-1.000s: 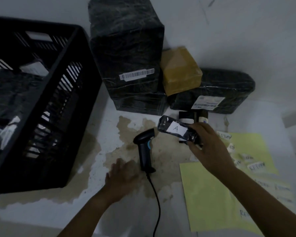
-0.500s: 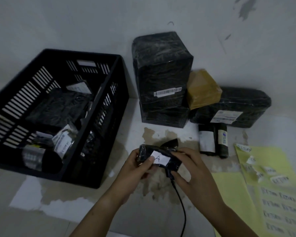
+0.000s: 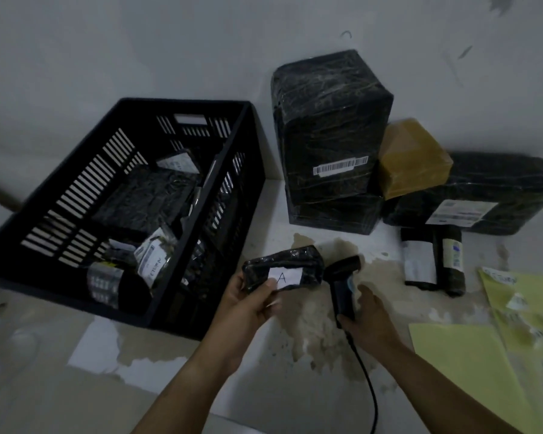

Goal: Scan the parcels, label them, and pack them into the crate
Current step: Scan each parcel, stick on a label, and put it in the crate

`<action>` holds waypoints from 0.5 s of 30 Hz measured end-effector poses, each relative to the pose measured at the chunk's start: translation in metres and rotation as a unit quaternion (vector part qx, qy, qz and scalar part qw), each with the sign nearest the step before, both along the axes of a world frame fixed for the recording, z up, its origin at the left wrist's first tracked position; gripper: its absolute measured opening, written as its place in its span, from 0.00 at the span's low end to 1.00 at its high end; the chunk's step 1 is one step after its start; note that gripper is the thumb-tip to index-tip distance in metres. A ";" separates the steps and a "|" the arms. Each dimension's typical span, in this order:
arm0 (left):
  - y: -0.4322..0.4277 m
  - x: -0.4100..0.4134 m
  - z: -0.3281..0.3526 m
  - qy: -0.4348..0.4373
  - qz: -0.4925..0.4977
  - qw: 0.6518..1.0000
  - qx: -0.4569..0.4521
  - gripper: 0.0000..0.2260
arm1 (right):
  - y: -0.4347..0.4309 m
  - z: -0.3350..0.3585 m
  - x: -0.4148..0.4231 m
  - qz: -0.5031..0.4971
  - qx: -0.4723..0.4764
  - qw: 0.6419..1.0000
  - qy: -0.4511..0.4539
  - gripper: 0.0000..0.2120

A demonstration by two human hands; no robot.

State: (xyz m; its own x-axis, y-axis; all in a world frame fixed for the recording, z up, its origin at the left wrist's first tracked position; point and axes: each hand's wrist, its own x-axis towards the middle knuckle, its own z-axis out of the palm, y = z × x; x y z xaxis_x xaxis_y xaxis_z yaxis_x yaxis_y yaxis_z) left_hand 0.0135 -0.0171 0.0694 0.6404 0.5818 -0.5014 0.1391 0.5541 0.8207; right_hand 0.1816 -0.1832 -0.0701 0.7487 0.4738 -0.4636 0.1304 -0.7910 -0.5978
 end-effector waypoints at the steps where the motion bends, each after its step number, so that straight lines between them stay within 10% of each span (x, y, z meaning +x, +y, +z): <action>1: 0.002 0.001 0.001 0.000 0.002 1.000 0.001 0.17 | 0.006 -0.001 0.002 -0.005 -0.001 1.000 -0.001 0.39; 15: 0.014 -0.001 -0.008 0.037 0.029 0.999 -0.027 0.10 | -0.007 0.066 -0.013 -0.090 0.142 0.960 0.222 0.33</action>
State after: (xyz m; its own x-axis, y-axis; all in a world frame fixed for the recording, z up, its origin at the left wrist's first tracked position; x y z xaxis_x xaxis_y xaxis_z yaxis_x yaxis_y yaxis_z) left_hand 0.0126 -0.0032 0.0614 0.5664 0.5876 -0.5778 0.1652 0.6059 0.7782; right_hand 0.1687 -0.1906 -0.0042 0.5885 0.5094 -0.6278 -0.3120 -0.5733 -0.7577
